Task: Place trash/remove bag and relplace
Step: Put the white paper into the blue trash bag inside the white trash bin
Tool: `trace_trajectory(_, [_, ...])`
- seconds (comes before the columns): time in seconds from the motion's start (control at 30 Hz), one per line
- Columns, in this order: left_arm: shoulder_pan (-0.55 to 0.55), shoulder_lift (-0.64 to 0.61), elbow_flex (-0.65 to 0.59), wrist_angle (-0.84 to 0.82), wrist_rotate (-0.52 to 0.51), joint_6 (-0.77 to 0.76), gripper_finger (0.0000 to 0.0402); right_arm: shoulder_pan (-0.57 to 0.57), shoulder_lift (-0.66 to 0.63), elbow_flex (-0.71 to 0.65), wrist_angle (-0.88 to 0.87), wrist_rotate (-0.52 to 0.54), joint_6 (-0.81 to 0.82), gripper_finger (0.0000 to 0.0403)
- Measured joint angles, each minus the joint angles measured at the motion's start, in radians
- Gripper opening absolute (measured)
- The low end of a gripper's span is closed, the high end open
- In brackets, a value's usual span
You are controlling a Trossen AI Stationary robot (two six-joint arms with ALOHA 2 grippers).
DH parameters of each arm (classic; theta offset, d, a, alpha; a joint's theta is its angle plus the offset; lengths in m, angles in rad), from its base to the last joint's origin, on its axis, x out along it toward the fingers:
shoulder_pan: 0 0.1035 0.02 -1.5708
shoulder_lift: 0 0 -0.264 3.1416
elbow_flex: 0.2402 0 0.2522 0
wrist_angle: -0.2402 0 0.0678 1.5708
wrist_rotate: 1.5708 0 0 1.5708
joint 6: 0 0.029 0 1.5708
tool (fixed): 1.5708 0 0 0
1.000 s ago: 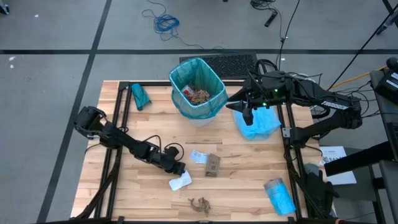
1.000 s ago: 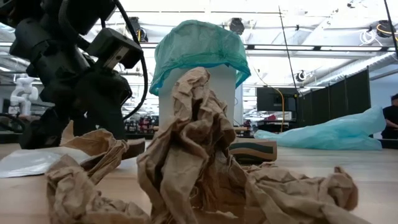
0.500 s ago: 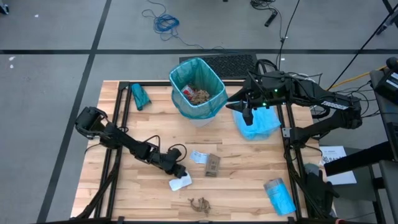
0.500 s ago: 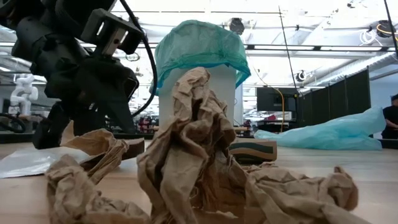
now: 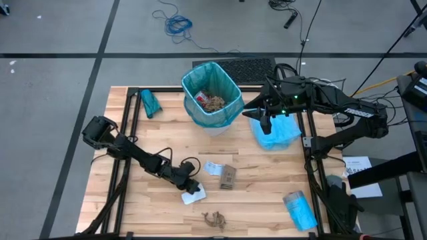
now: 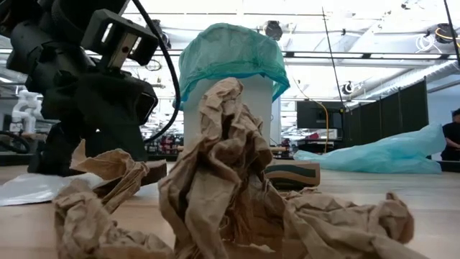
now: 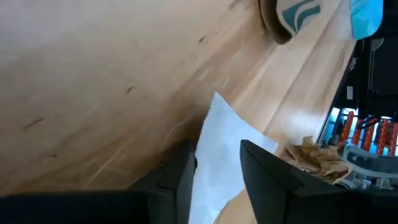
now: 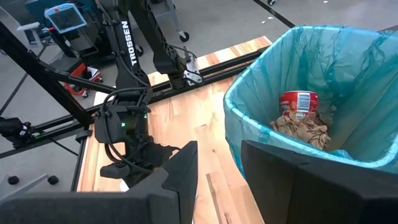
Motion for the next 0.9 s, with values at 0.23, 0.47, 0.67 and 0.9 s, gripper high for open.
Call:
trace_trajectory(0.23, [0.0,0.071,0.004,0.144,0.003,0.016,0.0008,0.0,0.0,0.0,0.0,0.0,0.001,0.0116])
trace_trajectory(0.47, [0.001,0.069,0.013,0.153,0.02,0.017,0.0001,0.0,0.0,0.0,-0.005,0.0,0.008,0.0116])
trace_trajectory(0.67, [0.015,-0.052,0.008,0.14,-0.05,0.056,0.0001,0.0,0.0,0.0,-0.007,0.0,0.008,0.0116])
trace_trajectory(0.9, [0.058,-0.281,0.01,0.153,-0.176,0.198,0.0001,0.0,0.0,0.0,-0.007,0.0,0.008,0.0116])
